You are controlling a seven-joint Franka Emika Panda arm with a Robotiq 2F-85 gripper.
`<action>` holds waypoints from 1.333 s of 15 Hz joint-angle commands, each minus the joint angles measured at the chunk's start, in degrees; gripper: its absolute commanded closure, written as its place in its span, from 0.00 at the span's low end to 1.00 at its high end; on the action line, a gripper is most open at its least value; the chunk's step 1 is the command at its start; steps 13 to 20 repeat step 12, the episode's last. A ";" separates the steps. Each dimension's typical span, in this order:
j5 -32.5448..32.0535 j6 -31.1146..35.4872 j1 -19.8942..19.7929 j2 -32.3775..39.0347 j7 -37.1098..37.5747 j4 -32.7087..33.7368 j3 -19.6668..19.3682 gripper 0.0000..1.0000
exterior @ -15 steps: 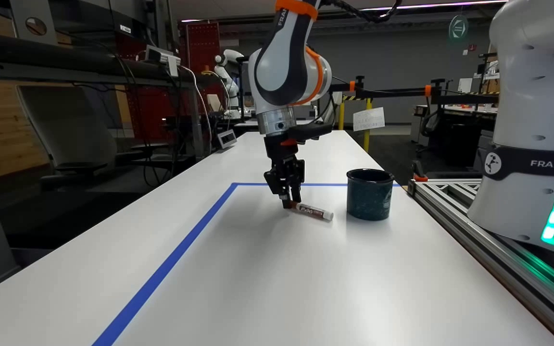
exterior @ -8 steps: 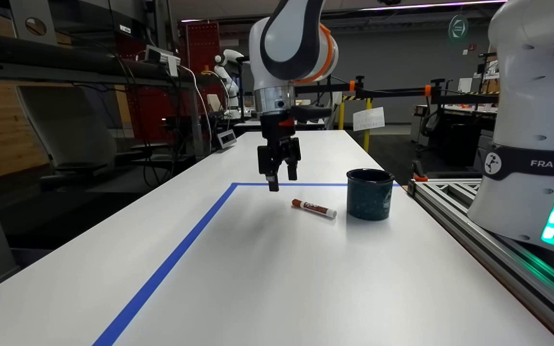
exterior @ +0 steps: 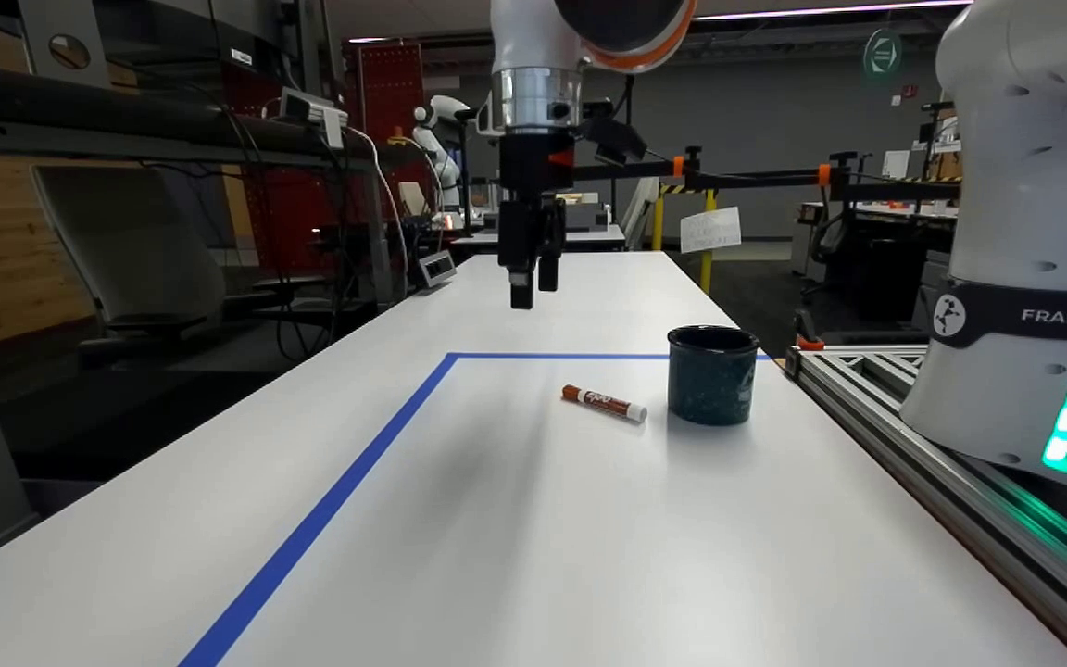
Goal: Remove the marker from the cup and put it on the table
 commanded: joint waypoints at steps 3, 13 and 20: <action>0.20 -3.27 -0.05 -2.19 -0.04 -0.20 0.33 0.00; 0.21 -3.32 -0.05 -2.27 -0.04 -0.38 0.32 0.00; 0.21 -3.32 -0.05 -2.27 -0.04 -0.38 0.32 0.00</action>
